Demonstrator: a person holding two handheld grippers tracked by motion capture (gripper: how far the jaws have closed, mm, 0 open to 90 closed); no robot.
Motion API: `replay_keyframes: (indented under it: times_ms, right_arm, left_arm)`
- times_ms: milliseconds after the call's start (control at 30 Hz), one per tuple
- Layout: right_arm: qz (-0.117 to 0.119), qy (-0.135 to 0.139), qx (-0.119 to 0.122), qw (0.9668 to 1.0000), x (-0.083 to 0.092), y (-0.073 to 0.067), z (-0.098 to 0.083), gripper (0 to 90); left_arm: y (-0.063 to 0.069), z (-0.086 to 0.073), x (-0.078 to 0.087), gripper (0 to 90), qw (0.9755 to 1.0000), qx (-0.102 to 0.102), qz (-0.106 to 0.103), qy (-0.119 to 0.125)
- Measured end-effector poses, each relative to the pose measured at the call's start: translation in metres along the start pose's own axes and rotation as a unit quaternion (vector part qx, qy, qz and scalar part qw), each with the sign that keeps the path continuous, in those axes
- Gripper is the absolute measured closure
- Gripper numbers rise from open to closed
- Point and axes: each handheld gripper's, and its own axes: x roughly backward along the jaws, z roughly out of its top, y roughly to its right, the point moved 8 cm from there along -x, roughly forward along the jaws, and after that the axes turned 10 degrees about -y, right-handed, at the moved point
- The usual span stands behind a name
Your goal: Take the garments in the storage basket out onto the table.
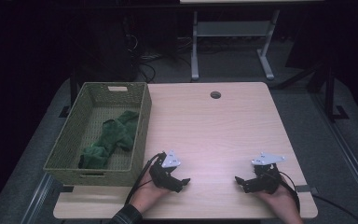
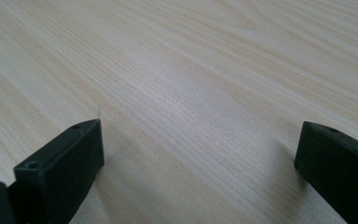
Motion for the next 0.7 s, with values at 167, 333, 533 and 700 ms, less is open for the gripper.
replay_keyframes:
  times_ms: [167, 333, 533, 700]
  right_arm:
    - [0.0, 0.0, 0.0, 1.0, 0.0, 0.0, 0.0, 1.1]
    - [0.0, 0.0, 0.001, 1.0, 0.0, 0.0002, -0.0001, 1.1]
    - [0.0, 0.0, 0.0, 1.0, 0.0, 0.0, 0.0, 1.1]
    - [0.0, 0.0, 0.0, 1.0, 0.0, 0.0, 0.0, 1.1]
  left_arm:
    - [-0.0003, 0.0006, -0.0005, 12.7, 1.0, 0.001, 0.001, 0.0]
    - [-0.0006, 0.0012, -0.0009, 12.6, 1.0, -0.002, -0.003, 0.001]
    - [-0.002, 0.0018, -0.0007, 13.0, 1.0, -0.002, -0.002, -0.002]
    - [-0.0028, 0.0037, 0.0027, 13.0, 1.0, -0.003, 0.001, 0.003]
